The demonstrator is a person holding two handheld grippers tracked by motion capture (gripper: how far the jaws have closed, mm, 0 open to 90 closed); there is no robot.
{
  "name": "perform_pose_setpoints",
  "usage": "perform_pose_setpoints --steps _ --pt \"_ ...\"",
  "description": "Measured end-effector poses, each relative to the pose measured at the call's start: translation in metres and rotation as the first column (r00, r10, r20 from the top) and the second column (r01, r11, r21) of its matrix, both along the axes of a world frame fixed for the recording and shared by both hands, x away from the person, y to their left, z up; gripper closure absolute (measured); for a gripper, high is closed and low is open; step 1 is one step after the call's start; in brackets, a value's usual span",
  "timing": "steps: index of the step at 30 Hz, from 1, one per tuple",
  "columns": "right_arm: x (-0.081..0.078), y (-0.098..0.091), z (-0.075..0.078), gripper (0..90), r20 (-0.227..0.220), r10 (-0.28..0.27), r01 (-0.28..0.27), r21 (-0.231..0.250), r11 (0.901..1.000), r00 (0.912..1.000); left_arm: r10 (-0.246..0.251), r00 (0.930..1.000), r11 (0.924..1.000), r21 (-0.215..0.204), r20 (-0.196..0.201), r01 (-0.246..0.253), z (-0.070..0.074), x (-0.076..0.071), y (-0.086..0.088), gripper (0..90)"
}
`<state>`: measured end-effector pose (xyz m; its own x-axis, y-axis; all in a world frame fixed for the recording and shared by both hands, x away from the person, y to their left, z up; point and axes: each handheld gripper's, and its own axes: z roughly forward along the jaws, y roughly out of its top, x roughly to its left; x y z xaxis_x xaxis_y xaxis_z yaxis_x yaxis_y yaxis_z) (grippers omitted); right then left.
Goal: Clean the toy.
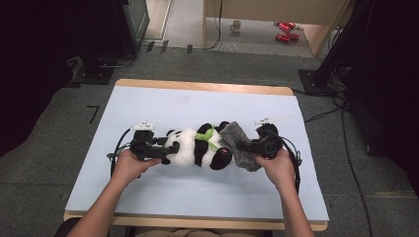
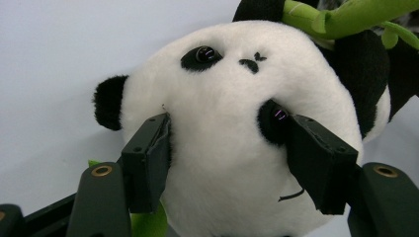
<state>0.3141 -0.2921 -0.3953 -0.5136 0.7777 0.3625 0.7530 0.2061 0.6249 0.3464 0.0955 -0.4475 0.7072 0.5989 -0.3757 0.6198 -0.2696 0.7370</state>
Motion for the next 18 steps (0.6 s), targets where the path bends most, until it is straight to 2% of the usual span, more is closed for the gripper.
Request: perform_pose_setpoints --steps 3,4,5,8,10,12,13,16,18 --pt "-0.004 0.003 0.013 76.6 0.039 0.013 -0.014 0.022 0.9997 0.9992 0.001 1.0000 1.0000 -0.001 -0.001 -0.001 0.000 0.000 0.000 35.6" --pt "-0.004 0.003 0.013 76.6 0.039 0.013 -0.014 0.022 0.9997 0.9992 0.001 1.0000 1.0000 -0.001 -0.001 -0.001 0.000 0.000 0.000 35.6" --pt "-0.008 0.009 0.024 76.4 0.067 0.031 -0.033 0.030 0.9990 0.9973 0.001 1.0000 1.0000 0.001 0.001 -0.001 0.000 0.000 0.000 35.6" --pt "-0.012 0.015 0.031 76.3 0.091 0.050 -0.054 0.040 0.9978 0.9946 0.002 1.0000 1.0000 0.000 0.002 -0.002 0.000 0.000 0.000 35.6" --pt "-0.017 0.028 0.041 76.0 0.120 0.088 -0.095 0.053 0.9940 0.9888 0.003 1.0000 1.0000 -0.002 0.001 -0.003 0.000 0.000 0.000 35.6" --pt "-0.019 0.033 0.043 76.0 0.126 0.100 -0.108 0.060 0.9924 0.9871 0.003 1.0000 1.0000 -0.001 0.002 -0.003 0.000 0.000 0.000 35.6" --pt "-0.021 0.042 0.045 75.9 0.131 0.126 -0.136 0.069 0.9883 0.9833 0.003 1.0000 1.0000 -0.001 0.002 -0.003 0.000 0.000 0.000 35.6" --pt "-0.021 0.049 0.043 75.7 0.127 0.145 -0.153 0.052 0.9869 0.9812 0.003 1.0000 1.0000 -0.001 0.002 -0.003 0.000 0.000 0.000 35.6" --pt "-0.017 0.055 0.030 75.5 0.094 0.156 -0.159 0.028 0.9868 0.9832 0.003 1.0000 1.0000 0.000 0.003 -0.003 0.000 0.000 0.000 35.6"
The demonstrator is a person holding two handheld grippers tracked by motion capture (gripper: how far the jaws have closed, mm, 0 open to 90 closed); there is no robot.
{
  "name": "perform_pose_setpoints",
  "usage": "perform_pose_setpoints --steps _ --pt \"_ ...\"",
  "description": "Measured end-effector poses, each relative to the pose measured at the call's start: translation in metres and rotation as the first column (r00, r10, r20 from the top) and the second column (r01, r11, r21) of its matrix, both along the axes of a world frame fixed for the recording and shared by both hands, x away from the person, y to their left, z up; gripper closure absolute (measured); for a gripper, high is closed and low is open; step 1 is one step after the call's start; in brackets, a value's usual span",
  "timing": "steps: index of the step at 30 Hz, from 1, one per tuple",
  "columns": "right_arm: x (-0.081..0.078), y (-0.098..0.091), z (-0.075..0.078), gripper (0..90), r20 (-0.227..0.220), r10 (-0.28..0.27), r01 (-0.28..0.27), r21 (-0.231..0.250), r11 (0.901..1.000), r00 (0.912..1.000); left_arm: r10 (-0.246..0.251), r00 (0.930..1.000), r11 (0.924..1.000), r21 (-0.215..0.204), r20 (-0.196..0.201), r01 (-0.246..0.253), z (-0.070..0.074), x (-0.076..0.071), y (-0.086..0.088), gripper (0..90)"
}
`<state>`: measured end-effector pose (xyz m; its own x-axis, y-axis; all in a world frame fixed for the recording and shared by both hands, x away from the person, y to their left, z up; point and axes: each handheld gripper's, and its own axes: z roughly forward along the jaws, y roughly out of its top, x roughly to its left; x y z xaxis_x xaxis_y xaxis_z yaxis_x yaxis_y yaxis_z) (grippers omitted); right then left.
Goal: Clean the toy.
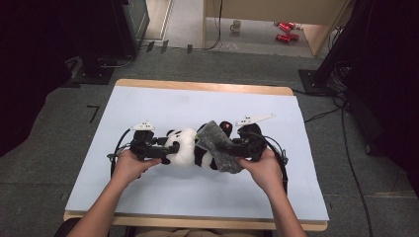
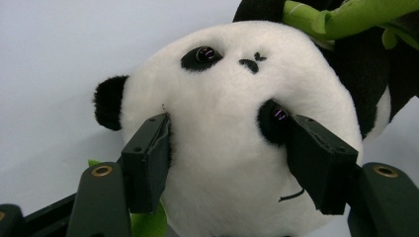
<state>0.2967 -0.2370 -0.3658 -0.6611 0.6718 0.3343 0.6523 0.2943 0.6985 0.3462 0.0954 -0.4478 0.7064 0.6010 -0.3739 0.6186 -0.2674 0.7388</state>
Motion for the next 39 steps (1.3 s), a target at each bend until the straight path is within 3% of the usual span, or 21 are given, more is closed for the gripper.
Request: perform_pose_setpoints --steps 2,4,10,17,22,24,25,26,28,29,34,35,36,39 --pt "0.002 0.000 -0.005 75.2 -0.008 -0.003 0.003 -0.010 0.9999 1.0000 -0.004 1.0000 1.0000 0.001 0.002 0.004 0.000 0.000 0.000 35.7" --pt "0.007 -0.007 -0.015 75.1 -0.025 -0.016 0.016 0.023 0.9996 0.9996 -0.007 1.0000 1.0000 0.005 0.007 0.007 0.000 -0.001 -0.001 35.7" --pt "0.012 -0.022 -0.024 75.2 -0.041 -0.054 0.055 0.046 0.9974 0.9977 -0.010 0.9999 0.9999 0.004 0.010 0.010 0.000 -0.001 -0.002 35.7" --pt "0.015 -0.029 -0.027 75.7 -0.050 -0.111 0.111 -0.003 0.9938 0.9925 -0.015 0.9998 0.9999 0.008 0.014 0.015 0.000 -0.002 -0.001 35.7" --pt "0.016 -0.033 -0.029 75.8 -0.060 -0.132 0.132 -0.009 0.9912 0.9894 -0.014 0.9998 0.9999 0.008 0.012 0.014 0.000 -0.002 -0.001 35.7" --pt "0.016 -0.037 -0.029 75.9 -0.055 -0.150 0.149 -0.026 0.9886 0.9872 -0.014 0.9999 0.9999 0.008 0.010 0.013 0.000 -0.001 -0.001 35.7" --pt "0.017 -0.042 -0.029 76.1 -0.040 -0.176 0.173 -0.076 0.9821 0.9836 -0.008 0.9999 0.9999 0.007 0.008 0.008 0.000 -0.001 -0.001 35.8" --pt "0.017 -0.044 -0.030 76.1 -0.042 -0.184 0.181 -0.083 0.9801 0.9819 -0.008 0.9999 0.9999 0.007 0.008 0.008 0.000 -0.001 -0.001 35.9" --pt "0.017 -0.048 -0.030 76.1 -0.048 -0.191 0.187 -0.073 0.9796 0.9804 -0.007 0.9999 0.9999 0.010 0.013 0.007 0.001 -0.001 -0.001 36.4" --pt "0.016 -0.052 -0.025 76.1 -0.041 -0.197 0.195 -0.042 0.9798 0.9795 -0.004 0.9997 0.9998 0.018 0.023 0.004 0.002 -0.002 -0.002 36.5" --pt "0.009 -0.046 -0.008 76.0 -0.004 -0.168 0.168 0.005 0.9857 0.9857 0.000 0.9994 0.9999 0.015 0.035 -0.001 0.002 -0.001 -0.002 36.4" --pt "0.005 -0.037 0.002 76.0 0.023 -0.138 0.138 0.019 0.9903 0.9901 0.001 0.9992 0.9999 0.014 0.040 -0.001 0.002 -0.001 -0.002 36.4" --pt "0.005 -0.037 0.002 76.0 0.023 -0.138 0.138 0.019 0.9903 0.9901 0.001 0.9992 0.9999 0.014 0.040 -0.001 0.002 -0.001 -0.002 36.4" --pt "-0.005 -0.014 0.016 75.8 0.055 -0.062 0.060 0.042 0.9973 0.9965 0.003 0.9988 0.9999 0.014 0.048 -0.004 0.002 -0.001 -0.002 36.4"
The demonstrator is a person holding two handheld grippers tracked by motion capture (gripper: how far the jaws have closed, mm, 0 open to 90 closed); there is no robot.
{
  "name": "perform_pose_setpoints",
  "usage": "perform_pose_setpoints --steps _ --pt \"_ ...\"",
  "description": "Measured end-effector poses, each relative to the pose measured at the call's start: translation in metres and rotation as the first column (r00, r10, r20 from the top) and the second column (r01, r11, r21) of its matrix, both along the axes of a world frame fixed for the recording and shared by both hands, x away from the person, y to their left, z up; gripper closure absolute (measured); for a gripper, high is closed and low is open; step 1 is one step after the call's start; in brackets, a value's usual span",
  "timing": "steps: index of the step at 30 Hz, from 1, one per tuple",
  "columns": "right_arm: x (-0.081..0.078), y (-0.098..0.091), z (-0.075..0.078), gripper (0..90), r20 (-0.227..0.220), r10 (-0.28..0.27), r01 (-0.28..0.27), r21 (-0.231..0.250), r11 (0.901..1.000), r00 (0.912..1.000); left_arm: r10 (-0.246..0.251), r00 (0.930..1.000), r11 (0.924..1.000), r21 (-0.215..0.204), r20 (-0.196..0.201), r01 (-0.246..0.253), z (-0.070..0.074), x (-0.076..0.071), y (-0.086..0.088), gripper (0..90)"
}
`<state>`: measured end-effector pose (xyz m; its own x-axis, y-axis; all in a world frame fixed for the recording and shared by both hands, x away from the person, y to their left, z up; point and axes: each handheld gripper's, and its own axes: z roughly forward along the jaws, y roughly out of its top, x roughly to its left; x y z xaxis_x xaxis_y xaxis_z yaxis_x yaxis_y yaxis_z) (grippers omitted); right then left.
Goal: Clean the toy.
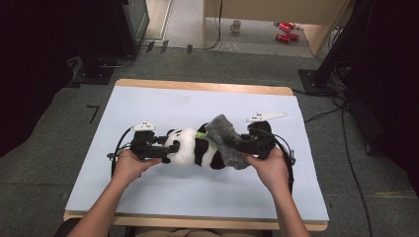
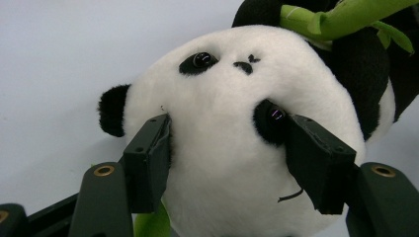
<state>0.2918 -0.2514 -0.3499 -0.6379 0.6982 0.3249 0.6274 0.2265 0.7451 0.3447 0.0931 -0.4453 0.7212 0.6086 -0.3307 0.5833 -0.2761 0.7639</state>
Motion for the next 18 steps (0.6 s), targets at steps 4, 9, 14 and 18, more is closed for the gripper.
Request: perform_pose_setpoints --steps 4,9,14,18 --pt "-0.008 0.023 0.005 75.8 0.016 0.074 -0.074 -0.017 0.9971 0.9971 0.002 0.9999 1.0000 0.007 0.014 -0.002 0.001 -0.001 -0.001 36.5" --pt "-0.010 0.040 -0.006 75.9 -0.009 0.112 -0.112 -0.026 0.9933 0.9937 0.004 0.9995 1.0000 0.005 0.032 -0.004 0.003 0.000 -0.001 36.7" --pt "-0.006 0.047 -0.025 75.9 -0.053 0.116 -0.120 -0.065 0.9907 0.9918 0.005 0.9981 1.0000 0.002 0.062 -0.005 0.005 0.003 -0.001 38.3" --pt "-0.002 0.050 -0.038 76.1 -0.061 0.091 -0.099 -0.138 0.9855 0.9939 0.005 0.9982 0.9999 -0.013 0.059 -0.005 0.007 0.004 -0.001 38.1"
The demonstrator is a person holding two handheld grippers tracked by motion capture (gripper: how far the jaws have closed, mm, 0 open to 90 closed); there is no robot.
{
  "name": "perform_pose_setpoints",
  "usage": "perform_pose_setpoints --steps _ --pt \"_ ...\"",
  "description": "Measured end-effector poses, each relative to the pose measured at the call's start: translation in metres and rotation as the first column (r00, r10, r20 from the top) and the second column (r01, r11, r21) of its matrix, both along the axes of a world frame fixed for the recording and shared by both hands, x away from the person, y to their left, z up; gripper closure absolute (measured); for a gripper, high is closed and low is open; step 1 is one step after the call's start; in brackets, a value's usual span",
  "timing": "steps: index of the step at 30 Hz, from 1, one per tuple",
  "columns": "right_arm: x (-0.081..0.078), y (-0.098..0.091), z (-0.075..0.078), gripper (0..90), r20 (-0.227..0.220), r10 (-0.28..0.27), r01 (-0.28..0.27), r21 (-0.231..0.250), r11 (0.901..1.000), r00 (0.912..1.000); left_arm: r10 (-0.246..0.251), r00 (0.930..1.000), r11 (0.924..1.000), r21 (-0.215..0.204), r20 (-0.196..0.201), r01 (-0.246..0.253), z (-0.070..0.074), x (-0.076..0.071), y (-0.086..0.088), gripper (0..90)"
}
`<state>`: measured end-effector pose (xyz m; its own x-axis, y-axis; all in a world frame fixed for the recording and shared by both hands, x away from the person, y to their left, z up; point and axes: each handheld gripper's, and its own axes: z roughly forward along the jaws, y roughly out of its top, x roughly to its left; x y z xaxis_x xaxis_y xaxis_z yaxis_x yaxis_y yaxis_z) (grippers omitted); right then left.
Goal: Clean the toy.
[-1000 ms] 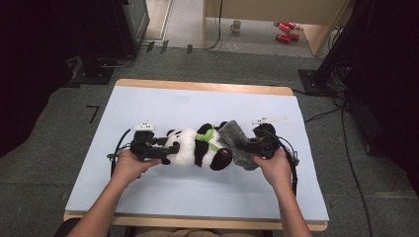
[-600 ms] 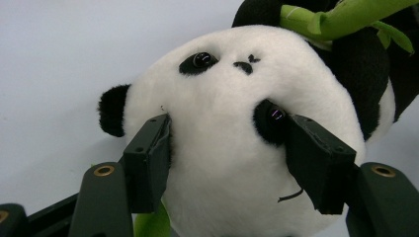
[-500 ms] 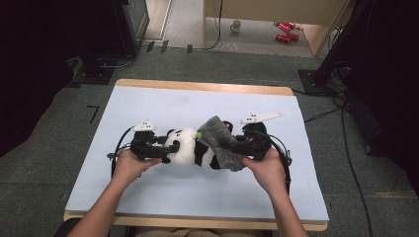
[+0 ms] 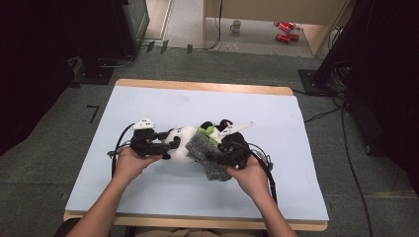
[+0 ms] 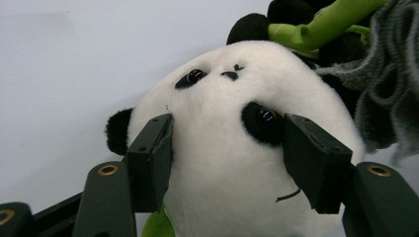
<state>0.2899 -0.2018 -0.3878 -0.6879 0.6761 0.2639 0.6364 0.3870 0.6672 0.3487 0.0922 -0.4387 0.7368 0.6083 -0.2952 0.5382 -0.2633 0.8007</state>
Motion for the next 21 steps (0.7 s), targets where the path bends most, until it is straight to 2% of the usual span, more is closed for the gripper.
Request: perform_pose_setpoints --steps 1,2,3,5,9,14,18,21 --pt "0.000 0.000 0.000 76.1 0.000 0.000 0.000 0.000 1.0000 1.0000 0.000 1.0000 1.0000 0.000 0.000 0.000 0.000 0.000 0.000 38.0" --pt "0.001 0.000 -0.002 76.2 0.020 -0.007 0.008 -0.030 0.9995 0.9998 -0.002 0.9999 1.0000 -0.005 0.010 0.002 0.002 -0.001 0.001 37.8" --pt "0.001 0.000 -0.002 76.2 0.020 -0.007 0.008 -0.030 0.9995 0.9998 -0.002 0.9999 1.0000 -0.005 0.010 0.002 0.002 -0.001 0.001 37.8" --pt "0.004 0.000 -0.001 76.2 0.035 -0.014 0.015 -0.037 0.9992 0.9993 0.001 0.9993 1.0000 -0.009 0.037 0.000 0.007 -0.005 0.003 38.1" --pt "0.008 -0.003 -0.001 76.2 0.042 -0.019 0.020 -0.028 0.9994 0.9989 0.001 0.9988 1.0000 -0.005 0.050 -0.001 0.009 -0.009 0.007 37.8" --pt "0.019 -0.008 0.002 76.1 0.052 -0.035 0.036 -0.012 0.9993 0.9980 0.012 0.9979 0.9996 0.026 0.064 -0.014 0.010 -0.019 0.015 36.0" --pt "0.027 -0.013 0.004 76.0 0.052 -0.049 0.049 0.008 0.9988 0.9974 0.008 0.9976 0.9999 0.011 0.068 -0.009 0.009 -0.024 0.017 35.2" --pt "0.032 -0.015 0.005 75.9 0.056 -0.061 0.060 0.020 0.9980 0.9966 -0.003 0.9970 0.9990 0.044 0.077 0.000 0.006 -0.027 0.017 34.8"
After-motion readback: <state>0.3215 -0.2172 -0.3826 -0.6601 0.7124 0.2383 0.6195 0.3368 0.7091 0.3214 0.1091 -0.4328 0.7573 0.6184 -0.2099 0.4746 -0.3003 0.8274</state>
